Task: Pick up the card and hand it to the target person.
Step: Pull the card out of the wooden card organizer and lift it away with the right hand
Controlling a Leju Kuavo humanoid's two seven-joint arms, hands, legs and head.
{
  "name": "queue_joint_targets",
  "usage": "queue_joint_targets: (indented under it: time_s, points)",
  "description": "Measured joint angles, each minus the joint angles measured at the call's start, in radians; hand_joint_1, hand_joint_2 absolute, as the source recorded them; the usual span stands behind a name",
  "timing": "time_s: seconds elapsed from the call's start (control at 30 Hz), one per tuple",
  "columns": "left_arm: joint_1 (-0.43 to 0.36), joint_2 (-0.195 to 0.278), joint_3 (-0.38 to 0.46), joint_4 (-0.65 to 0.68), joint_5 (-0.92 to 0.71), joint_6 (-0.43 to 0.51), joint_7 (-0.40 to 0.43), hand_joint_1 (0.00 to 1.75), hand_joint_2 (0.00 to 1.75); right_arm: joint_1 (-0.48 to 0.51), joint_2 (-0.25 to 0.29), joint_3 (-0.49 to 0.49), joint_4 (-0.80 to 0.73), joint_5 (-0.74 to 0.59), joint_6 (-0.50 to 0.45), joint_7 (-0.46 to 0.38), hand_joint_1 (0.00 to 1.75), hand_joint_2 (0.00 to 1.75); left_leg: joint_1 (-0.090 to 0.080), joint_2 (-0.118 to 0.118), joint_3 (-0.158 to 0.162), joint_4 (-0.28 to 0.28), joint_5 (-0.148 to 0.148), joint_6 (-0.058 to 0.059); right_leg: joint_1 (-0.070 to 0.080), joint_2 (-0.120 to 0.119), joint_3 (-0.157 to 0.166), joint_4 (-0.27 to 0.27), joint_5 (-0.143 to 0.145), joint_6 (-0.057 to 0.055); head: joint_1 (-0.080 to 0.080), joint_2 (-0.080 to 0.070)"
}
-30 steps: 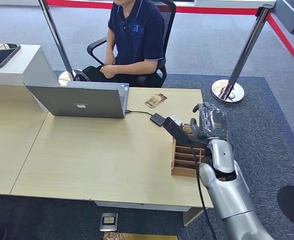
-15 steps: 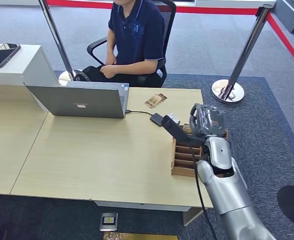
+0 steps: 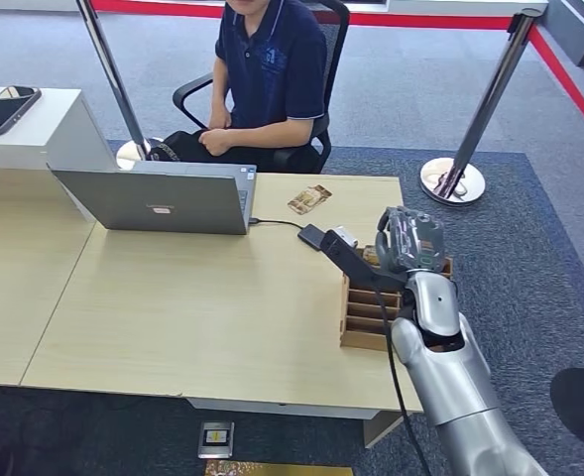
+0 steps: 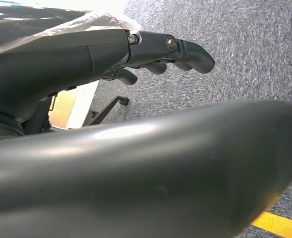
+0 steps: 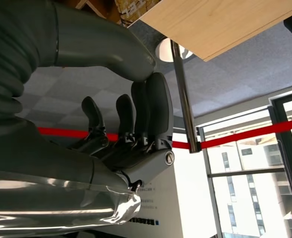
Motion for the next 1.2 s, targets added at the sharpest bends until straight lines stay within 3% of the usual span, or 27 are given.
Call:
queue_joint_targets:
  time_s: [0.67,1.03,1.2]
  points:
    - [0.000,0.000,0.000,0.000,0.002,0.005,0.005,0.00,0.00,-0.029,0.019,0.000,0.043,-0.009,0.022,0.004,1.09,1.75,0.000,0.000,-0.002,0.000,0.002,0.000,0.000,0.000,-0.002,0.000,0.002,-0.001,0.000,0.000]
    - [0.000,0.000,0.000,0.000,-0.006,0.005,0.006,0.00,0.00,-0.070,0.031,0.000,0.139,-0.020,0.016,0.018,0.95,1.75,0.000,0.000,-0.004,0.000,0.003,-0.001,0.000,0.000,-0.004,0.000,0.003,0.000,0.000,0.000]
    - [0.001,0.001,0.000,0.000,-0.008,0.005,0.010,0.00,0.00,-0.076,0.034,0.000,0.163,-0.020,0.016,0.021,1.02,1.75,0.000,0.000,-0.004,0.000,0.003,-0.001,0.000,0.000,-0.004,0.000,0.003,0.000,0.000,0.000]
